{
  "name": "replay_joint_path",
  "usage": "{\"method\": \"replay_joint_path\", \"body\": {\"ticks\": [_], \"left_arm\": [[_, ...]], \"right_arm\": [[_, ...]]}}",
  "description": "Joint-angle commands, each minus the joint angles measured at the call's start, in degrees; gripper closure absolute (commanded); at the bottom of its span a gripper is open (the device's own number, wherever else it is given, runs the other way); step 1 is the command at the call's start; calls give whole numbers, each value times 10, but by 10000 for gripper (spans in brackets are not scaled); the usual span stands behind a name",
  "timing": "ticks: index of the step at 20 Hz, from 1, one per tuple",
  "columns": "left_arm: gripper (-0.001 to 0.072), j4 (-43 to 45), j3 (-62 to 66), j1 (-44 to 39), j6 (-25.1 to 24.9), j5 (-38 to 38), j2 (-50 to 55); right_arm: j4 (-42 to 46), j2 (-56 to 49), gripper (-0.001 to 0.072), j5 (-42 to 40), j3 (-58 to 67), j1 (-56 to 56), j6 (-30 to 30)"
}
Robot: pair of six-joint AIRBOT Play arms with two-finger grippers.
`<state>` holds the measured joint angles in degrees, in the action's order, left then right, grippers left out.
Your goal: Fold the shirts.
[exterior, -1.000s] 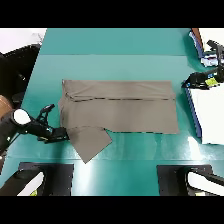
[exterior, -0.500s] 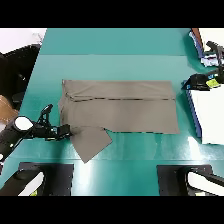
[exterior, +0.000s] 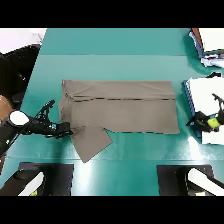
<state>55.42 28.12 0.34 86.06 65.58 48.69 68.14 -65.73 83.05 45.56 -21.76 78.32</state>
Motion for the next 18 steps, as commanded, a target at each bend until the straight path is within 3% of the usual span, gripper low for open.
{"method": "replay_joint_path", "body": {"ticks": [1, 6, 10, 14, 18], "left_arm": [[679, 0, 8, 0, -6, 0, 0], [678, 3, 8, 0, -7, 0, 0], [680, 49, 8, 0, -6, 52, 0], [680, 100, 8, 0, -5, 155, -23], [680, 99, 37, 0, 41, 231, -130]], "right_arm": [[-76, -13, 324, -63, -123, -62, -25], [-148, -50, 331, -134, -125, 6, -43], [-112, -33, 698, -128, -91, 69, -43], [0, 55, 698, -41, -80, 91, -43], [70, 189, 699, 46, -79, 74, -34]]}}
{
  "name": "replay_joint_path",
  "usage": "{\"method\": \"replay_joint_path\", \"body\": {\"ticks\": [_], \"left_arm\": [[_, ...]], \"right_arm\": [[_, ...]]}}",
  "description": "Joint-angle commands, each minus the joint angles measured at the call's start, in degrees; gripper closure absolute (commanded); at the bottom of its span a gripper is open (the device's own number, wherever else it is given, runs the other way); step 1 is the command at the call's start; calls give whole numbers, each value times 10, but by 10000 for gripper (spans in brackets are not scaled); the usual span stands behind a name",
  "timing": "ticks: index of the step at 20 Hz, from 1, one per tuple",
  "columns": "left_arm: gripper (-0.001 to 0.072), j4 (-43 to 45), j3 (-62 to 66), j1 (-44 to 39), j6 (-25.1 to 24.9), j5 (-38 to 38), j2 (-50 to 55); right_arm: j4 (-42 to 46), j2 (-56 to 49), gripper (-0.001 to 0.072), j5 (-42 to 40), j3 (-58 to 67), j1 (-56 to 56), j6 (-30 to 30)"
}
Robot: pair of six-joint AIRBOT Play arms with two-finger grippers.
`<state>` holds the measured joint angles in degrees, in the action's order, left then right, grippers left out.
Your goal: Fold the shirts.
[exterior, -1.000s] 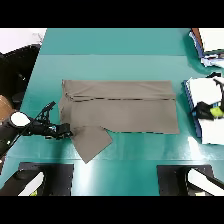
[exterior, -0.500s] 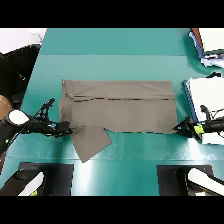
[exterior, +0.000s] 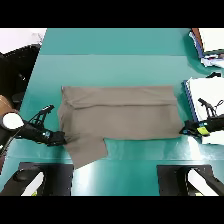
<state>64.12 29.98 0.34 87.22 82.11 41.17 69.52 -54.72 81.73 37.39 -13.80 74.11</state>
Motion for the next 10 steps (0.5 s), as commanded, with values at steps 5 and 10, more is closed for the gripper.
{"method": "replay_joint_path", "body": {"ticks": [5, 10], "left_arm": [[680, 19, 131, 0, 6, -29, -22], [678, 32, 222, 0, -55, -173, 141]], "right_arm": [[50, 75, 700, 6, 58, 49, 23], [50, -100, 700, -77, 214, 134, 45]]}}
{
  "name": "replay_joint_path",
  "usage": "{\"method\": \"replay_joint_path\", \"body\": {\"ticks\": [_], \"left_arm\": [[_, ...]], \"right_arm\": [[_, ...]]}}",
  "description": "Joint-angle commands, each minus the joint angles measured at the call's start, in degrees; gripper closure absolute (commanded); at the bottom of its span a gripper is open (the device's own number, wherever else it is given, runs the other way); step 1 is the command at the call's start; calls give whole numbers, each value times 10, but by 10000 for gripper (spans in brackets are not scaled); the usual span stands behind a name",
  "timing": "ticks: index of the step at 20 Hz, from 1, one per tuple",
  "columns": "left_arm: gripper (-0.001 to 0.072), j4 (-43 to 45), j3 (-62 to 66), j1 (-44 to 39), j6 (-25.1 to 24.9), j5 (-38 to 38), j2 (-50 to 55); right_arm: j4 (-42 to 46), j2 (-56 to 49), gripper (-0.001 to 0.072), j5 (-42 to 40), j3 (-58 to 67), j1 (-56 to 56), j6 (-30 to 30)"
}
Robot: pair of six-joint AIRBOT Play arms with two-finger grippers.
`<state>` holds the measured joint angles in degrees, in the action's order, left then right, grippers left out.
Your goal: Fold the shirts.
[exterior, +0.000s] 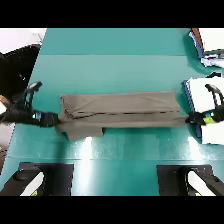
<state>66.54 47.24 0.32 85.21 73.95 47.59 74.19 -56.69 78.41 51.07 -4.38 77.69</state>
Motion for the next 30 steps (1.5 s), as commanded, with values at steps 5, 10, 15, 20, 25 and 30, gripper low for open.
{"method": "replay_joint_path", "body": {"ticks": [5, 10, 15, 20, 25, 30], "left_arm": [[678, 3, 117, 0, -48, -225, 242], [677, 2, 142, 0, -48, -294, 322], [189, 1, 156, 0, -36, -269, 317], [246, -10, 191, 0, -38, -166, 292], [668, -76, 190, 0, -43, -143, 290], [678, -101, 190, -35, -43, -153, 294]], "right_arm": [[3, -252, 699, -50, 217, 61, 9], [-12, -345, 697, -46, 300, 60, 9], [-160, -363, 365, -50, 314, 25, -50], [-172, -343, 231, 52, 314, -58, -69], [-173, -345, 179, 34, 230, -120, -69], [-199, -356, 178, -42, 157, -113, -77]]}}
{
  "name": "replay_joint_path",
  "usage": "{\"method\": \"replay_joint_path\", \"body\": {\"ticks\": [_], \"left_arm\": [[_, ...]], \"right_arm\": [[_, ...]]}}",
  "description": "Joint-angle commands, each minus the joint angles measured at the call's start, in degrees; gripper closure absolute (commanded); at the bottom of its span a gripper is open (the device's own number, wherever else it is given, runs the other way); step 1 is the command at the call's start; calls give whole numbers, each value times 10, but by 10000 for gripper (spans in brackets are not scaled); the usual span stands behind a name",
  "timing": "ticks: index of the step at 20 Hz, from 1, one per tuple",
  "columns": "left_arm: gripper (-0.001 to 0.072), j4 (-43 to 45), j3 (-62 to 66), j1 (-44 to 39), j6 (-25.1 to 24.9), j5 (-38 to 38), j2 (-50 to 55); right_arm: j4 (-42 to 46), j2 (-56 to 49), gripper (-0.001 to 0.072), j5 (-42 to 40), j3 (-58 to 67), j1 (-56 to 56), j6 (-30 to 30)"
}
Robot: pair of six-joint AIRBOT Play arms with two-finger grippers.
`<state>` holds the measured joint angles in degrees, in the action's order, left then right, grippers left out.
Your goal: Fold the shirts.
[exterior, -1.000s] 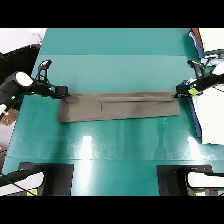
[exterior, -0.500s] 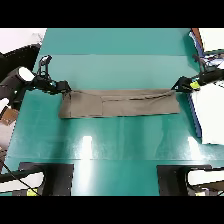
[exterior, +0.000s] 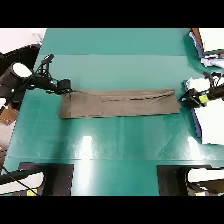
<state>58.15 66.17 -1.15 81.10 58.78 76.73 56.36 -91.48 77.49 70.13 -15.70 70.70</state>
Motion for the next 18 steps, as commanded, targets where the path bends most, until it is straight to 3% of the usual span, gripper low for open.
{"method": "replay_joint_path", "body": {"ticks": [1, 5, 6, 8, 9, 13, 18], "left_arm": [[678, -16, 1, -37, -2, -12, 4], [678, -19, 1, -97, 14, -50, 17], [678, -20, 1, -110, 17, -57, 25], [679, -32, 2, -140, 20, -74, 46], [678, -48, 2, -155, 20, -90, 59], [679, -60, 64, -211, 20, -100, 137], [679, -63, 204, -267, 31, -75, 250]], "right_arm": [[-37, -23, 178, -26, -29, 7, -7], [-58, -60, 185, -23, 7, 44, -7], [-56, -62, 279, -24, 15, 52, -7], [-55, -61, 585, -17, 33, 60, -20], [-57, -57, 699, -6, 42, 60, -30], [-64, 7, 699, 25, 85, 64, -26], [-183, 86, 700, 39, 170, 131, -13]]}}
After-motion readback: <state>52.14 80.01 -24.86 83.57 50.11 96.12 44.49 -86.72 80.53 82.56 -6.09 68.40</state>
